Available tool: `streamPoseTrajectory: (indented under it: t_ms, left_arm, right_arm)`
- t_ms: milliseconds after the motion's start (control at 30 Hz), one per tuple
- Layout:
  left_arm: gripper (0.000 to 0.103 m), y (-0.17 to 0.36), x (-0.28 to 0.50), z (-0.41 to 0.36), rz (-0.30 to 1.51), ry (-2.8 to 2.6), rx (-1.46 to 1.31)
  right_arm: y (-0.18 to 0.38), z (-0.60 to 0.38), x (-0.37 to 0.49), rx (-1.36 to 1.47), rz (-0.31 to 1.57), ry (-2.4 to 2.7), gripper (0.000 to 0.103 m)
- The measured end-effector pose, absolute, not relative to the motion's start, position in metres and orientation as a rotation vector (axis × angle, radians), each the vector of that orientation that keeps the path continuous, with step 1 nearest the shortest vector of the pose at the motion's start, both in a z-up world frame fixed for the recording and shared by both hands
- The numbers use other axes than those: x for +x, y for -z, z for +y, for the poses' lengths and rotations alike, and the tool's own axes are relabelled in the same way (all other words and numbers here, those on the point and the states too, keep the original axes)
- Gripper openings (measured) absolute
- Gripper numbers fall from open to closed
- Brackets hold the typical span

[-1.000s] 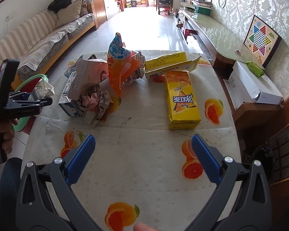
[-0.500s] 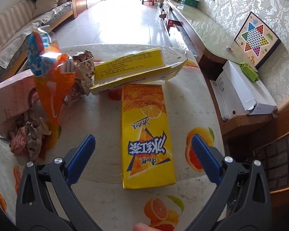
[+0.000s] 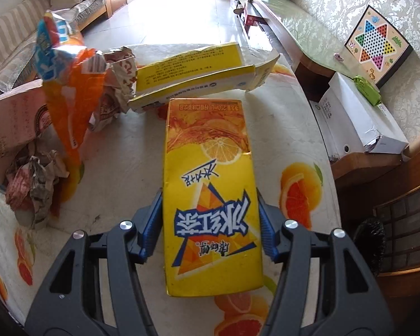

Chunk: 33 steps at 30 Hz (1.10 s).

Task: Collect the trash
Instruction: 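Grasp the yellow juice box with the right gripper while the left gripper carries the cup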

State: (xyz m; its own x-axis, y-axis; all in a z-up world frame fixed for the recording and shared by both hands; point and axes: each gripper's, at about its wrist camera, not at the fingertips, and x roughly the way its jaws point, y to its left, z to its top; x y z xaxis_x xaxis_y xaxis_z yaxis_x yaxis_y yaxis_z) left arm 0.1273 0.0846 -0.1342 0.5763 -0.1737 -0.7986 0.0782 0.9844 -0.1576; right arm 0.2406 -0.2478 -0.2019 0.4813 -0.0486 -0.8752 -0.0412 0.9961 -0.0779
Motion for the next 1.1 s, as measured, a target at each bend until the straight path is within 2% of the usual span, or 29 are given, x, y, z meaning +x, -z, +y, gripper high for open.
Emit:
streamPoseTrajectory:
  t_ms: [467,800,1100]
  left_arm:
    - [0.061,0.128,0.115,0.114,0.895,0.072,-0.147]
    - [0.061,0.119,0.108,0.165,0.854,-0.045,-0.17]
    - [0.062,0.119,0.144,0.229,0.85,-0.16,-0.183]
  right_arm:
    - [0.11,-0.199,0.161,-0.122,0.904,-0.141,0.057]
    - [0.087,-0.144,0.138,-0.144,0.861,-0.259,0.057]
    - [0.081,-0.086,0.13,-0.185,0.843,-0.379,0.058]
